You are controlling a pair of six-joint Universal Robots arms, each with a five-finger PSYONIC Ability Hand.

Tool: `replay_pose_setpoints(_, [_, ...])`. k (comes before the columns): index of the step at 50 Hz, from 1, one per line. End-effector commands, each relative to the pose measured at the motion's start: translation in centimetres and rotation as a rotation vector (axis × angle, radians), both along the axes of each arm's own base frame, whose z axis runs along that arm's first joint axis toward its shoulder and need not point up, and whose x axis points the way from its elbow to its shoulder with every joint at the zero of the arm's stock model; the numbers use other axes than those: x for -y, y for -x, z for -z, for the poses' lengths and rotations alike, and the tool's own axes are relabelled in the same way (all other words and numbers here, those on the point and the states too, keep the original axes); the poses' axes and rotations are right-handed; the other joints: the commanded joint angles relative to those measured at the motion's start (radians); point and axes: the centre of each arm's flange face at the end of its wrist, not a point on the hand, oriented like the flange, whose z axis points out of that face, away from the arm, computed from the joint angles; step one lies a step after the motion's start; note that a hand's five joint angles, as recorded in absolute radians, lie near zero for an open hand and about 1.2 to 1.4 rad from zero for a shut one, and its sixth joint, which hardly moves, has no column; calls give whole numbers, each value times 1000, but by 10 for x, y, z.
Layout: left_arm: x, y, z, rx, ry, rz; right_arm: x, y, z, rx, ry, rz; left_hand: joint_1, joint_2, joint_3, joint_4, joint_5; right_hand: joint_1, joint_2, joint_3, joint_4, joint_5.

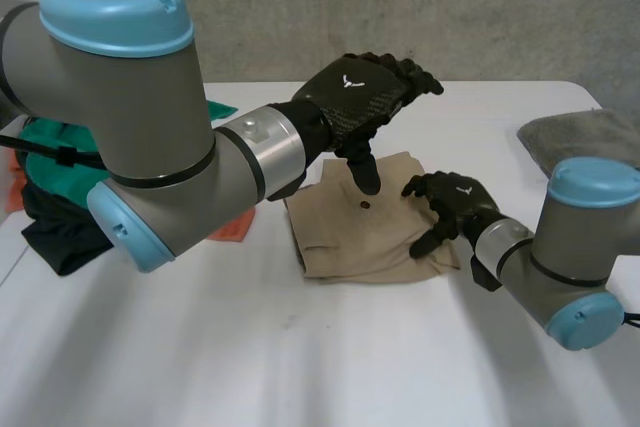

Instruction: Fold the laundry.

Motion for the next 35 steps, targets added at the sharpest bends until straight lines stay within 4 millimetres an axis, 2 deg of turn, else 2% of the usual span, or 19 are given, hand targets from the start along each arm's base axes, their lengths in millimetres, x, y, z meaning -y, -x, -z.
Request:
replay_pose_setpoints(1, [-14,-4,-26,-35,39,-27,-28,-6,-62,-151,159,-7,-21,-27,-29,-27,-46,-53,-57,-51,-49,-24])
replay_pose_setpoints(3, [-13,-6,-31,-44,47,-30,-32,-5,-75,-206,218,-7,-21,-27,-29,-27,-46,-126,-131,-125,-122,-97])
replay_pose_setpoints(7, [-15,-9,-44,-66,72,-26,-39,-9,-76,-319,264,-34,-21,-27,-29,-27,-46,-168,-172,-166,-164,-139])
replay_pose_setpoints(9, [-15,-11,-50,-79,84,-24,-50,-16,-73,-357,270,-77,-21,-27,-29,-27,-46,-194,-198,-193,-190,-165])
replay_pose_setpoints(11, [-17,-13,-55,-86,90,-24,-58,-21,-67,-376,263,-110,-21,-27,-29,-27,-46,-244,-248,-242,-240,-215])
replay_pose_setpoints(15, [-20,-15,-59,-93,86,-24,-73,-32,-38,-408,208,-162,-21,-27,-29,-27,-46,-350,-354,-348,-346,-321])
replay_pose_setpoints(25, [-19,-15,-53,-91,52,-26,-66,-46,1,-373,290,-149,-21,-27,-29,-27,-46,-341,-345,-340,-337,-312])
replay_pose_setpoints(31, [-16,-17,-51,-89,45,-34,-57,-51,7,-387,387,-144,-21,-27,-29,-27,-46,-315,-319,-313,-310,-286])
replay_pose_setpoints(35, [-15,-17,-50,-92,36,-36,-40,-55,6,-353,472,-105,-21,-27,-29,-27,-46,-271,-275,-269,-267,-242])
